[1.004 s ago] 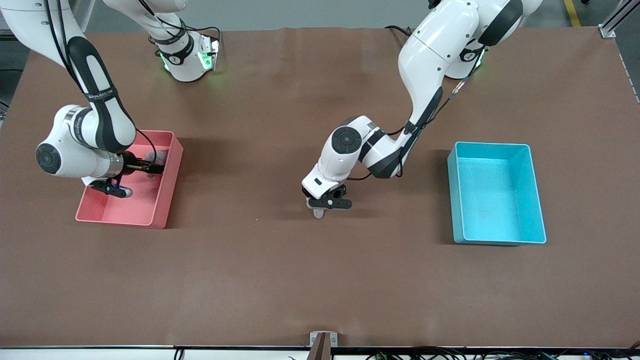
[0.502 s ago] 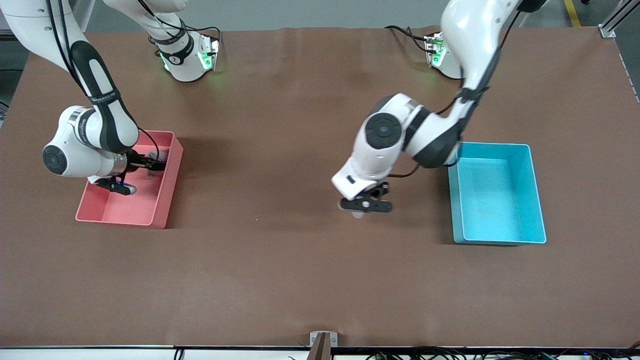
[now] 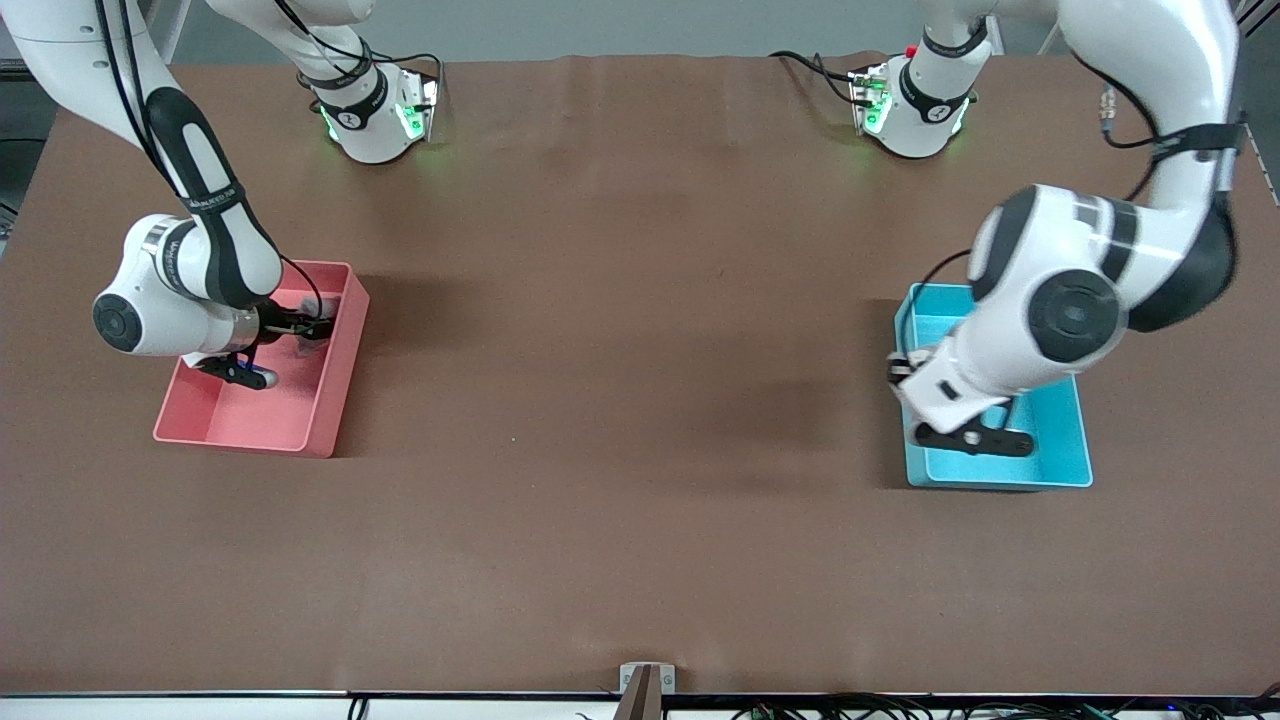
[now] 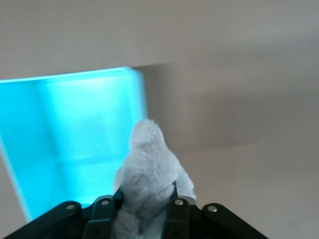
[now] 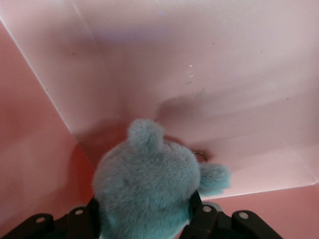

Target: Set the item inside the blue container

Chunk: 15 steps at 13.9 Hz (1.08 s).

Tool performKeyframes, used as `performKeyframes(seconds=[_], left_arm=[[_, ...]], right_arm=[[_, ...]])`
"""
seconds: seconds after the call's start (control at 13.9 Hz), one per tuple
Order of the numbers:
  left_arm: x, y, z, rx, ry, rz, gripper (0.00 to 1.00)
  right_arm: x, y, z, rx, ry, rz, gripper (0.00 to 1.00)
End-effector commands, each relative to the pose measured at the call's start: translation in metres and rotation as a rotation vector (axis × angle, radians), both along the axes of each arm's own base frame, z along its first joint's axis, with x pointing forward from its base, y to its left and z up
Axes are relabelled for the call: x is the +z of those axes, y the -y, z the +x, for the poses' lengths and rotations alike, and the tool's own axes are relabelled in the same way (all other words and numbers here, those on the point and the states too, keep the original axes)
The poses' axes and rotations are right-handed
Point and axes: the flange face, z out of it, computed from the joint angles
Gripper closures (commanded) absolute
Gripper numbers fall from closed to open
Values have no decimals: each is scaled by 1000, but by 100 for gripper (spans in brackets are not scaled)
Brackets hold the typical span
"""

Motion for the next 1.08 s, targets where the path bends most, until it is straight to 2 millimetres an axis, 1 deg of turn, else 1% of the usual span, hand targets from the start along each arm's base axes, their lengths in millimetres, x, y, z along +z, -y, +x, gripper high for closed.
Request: performKeyframes(seconds=[0.0, 0.14, 0.22, 0.29, 0.36, 0.43, 0.5, 0.65, 0.72, 0.79, 0.86, 0.93, 1.0], left_arm=[[-17, -54, -4, -20, -42, 44, 100], [-43, -68, -4, -48, -75, 58, 99], [-54, -83, -2, -32, -73, 61, 95], [-62, -87, -2, -30, -72, 60, 82], [-69, -87, -1, -31, -75, 59, 48], [-71, -86, -1, -31, -75, 58, 24], [-66, -88, 0, -32, -70, 56, 0], [-53, -86, -2, -32, -63, 55, 0], [-44, -82, -5, -31, -66, 57, 0], [-32, -77, -6, -31, -61, 57, 0], [-13, -68, -7, -40, -40, 55, 0], [5, -63, -7, -50, -23, 53, 0], [26, -64, -4, -47, -5, 56, 0]], right_arm=[[7, 1, 3, -4, 23, 22, 72], [17, 1, 12, -3, 26, 26, 90], [30, 3, 22, 0, 26, 30, 96], [44, 3, 32, 11, 29, 30, 97], [62, 4, 44, 11, 32, 32, 98], [82, 4, 58, 15, 30, 36, 99], [100, 4, 69, 22, 30, 38, 99], [138, -1, 90, 3, 51, 19, 99], [157, -17, 101, -22, 51, 0, 99], [174, -46, 108, -47, 45, -28, 99], [188, -73, 115, -82, 53, -56, 99], [200, -105, 120, -135, 62, -85, 99], [210, -137, 123, -164, 77, -105, 99]])
